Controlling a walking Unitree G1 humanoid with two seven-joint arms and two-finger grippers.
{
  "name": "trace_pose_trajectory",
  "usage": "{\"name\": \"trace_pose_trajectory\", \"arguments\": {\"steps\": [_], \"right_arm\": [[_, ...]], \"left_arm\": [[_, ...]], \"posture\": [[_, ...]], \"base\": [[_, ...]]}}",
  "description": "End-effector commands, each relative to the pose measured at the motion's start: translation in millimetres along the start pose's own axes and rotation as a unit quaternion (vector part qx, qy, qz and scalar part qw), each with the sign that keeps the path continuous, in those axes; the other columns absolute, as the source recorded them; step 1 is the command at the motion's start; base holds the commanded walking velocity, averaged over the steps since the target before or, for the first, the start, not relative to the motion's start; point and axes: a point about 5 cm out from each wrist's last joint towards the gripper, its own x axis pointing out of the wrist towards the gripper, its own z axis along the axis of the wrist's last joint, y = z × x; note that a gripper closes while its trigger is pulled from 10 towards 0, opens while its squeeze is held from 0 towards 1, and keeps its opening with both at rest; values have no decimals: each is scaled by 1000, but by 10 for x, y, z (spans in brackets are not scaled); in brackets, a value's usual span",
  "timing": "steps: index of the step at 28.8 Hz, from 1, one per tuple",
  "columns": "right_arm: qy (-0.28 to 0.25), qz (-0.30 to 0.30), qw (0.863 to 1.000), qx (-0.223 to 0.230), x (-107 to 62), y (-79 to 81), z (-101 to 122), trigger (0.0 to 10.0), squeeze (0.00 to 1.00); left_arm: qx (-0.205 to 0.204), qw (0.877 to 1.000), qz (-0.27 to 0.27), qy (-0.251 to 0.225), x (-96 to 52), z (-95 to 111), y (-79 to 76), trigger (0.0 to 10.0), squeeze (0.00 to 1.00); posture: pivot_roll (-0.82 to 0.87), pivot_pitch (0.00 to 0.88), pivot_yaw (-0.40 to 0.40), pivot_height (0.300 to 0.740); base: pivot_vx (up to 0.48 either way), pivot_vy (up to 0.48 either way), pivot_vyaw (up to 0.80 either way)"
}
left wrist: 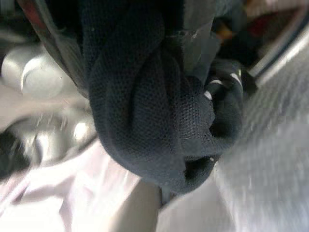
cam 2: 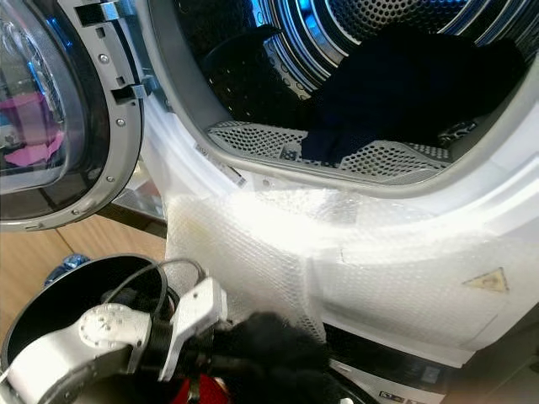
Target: Clothes washing
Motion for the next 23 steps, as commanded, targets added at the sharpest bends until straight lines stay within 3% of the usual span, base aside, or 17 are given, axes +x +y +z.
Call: {"name": "trace_pose_trajectory", "arguments": {"steps": [1, 6, 11, 12, 13, 14, 16, 18, 23], "right_arm": [[2, 10, 1000, -12, -3, 13, -20, 10000, 0], [-5, 33, 999, -28, -14, -45, -24, 10000, 0], [-23, 112, 992, -46, -33, -42, 28, 10000, 0], [-28, 142, 988, -58, -49, -66, 36, 10000, 471], [-28, 142, 988, -58, -49, -66, 36, 10000, 471], [-24, 172, 982, -71, -67, -80, 17, 10000, 1000], [-2, 260, 960, -108, -140, -136, -86, 10000, 1000], [12, 317, 941, -115, -205, -210, -138, 10000, 1000], [-18, 383, 917, -106, -278, -306, 21, 10000, 1000]], "left_arm": [[17, 1000, 13, 9, -43, -28, 26, 0, 0], [20, 998, 52, 11, -30, -121, 144, 0, 0], [4, 999, 49, 18, -15, -247, 154, 0, 0], [-1, 999, 46, 24, -12, -292, 144, 0, 0], [-1, 999, 46, 24, -12, -292, 144, 0, 0], [-2, 999, 44, 31, -12, -328, 137, 0, 0], [-3, 998, 40, 43, -7, -425, 138, 0, 0], [-5, 998, 35, 58, -18, -483, 142, 0, 0], [4, 995, 31, 90, -51, -574, 182, 0, 0]], "posture": [[30, 0, 106, 740], [30, 0, 98, 740], [23, 0, 95, 740], [11, 0, 94, 740], [11, 0, 94, 740], [11, 0, 94, 740], [4, 0, 93, 740], [-1, 0, 92, 740], [-20, 0, 99, 740]], "base": [[0, 0, 0], [0, 0, 0], [0, 0, 0], [0, 0, 0], [0, 0, 0], [0, 0, 0], [0, 0, 0], [0, 0, 0], [0, 0, 0]]}}
